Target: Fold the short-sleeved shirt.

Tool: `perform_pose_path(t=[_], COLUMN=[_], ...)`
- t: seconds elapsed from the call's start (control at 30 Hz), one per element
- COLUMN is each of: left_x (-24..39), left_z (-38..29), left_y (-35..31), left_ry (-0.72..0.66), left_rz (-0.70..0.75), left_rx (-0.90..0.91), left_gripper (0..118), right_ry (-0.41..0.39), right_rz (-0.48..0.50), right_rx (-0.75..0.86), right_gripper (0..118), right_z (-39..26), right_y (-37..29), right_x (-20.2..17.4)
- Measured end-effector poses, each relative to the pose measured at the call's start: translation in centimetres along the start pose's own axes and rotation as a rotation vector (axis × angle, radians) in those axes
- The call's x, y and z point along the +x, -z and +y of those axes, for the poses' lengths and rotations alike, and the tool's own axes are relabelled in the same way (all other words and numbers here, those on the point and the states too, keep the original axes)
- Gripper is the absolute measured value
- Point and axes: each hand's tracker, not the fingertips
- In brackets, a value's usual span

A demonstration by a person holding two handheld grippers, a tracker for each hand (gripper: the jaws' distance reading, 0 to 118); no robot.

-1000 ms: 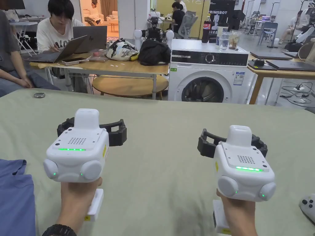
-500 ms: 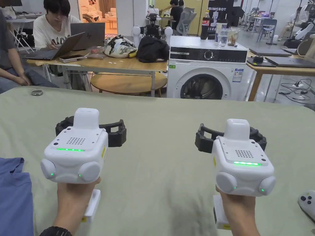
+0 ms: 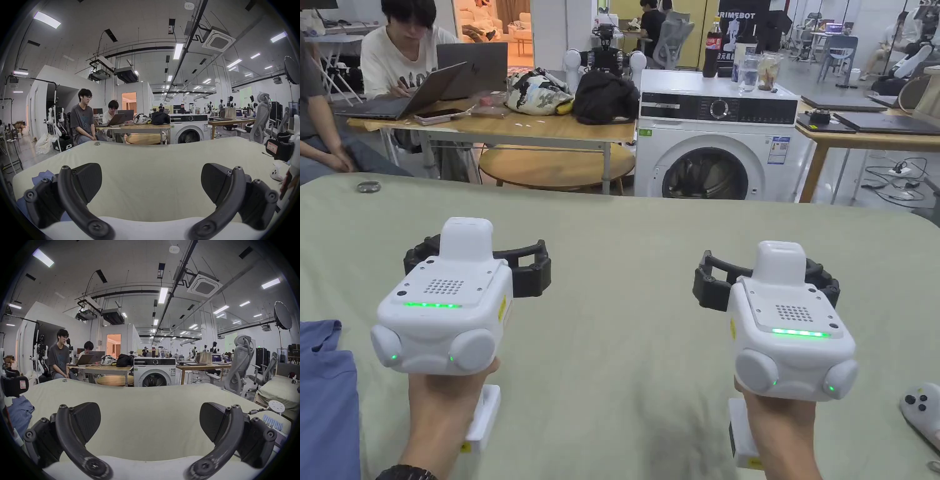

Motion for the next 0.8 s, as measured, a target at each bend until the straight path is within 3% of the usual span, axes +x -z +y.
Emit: perform_pose_path(t=[0.8], left_x=[-0.01], left_z=[-0.04], left_y=[0.37], left_ry=[-0.03], left_rz=[0.005], left_rx=[0.002], left_gripper=[118], right_ry=[-0.015], right_rz=[0.007], right_rx=[0.004], right_gripper=[118], right_z=[0.32], right_y=[0.11], right_x=[-0.34])
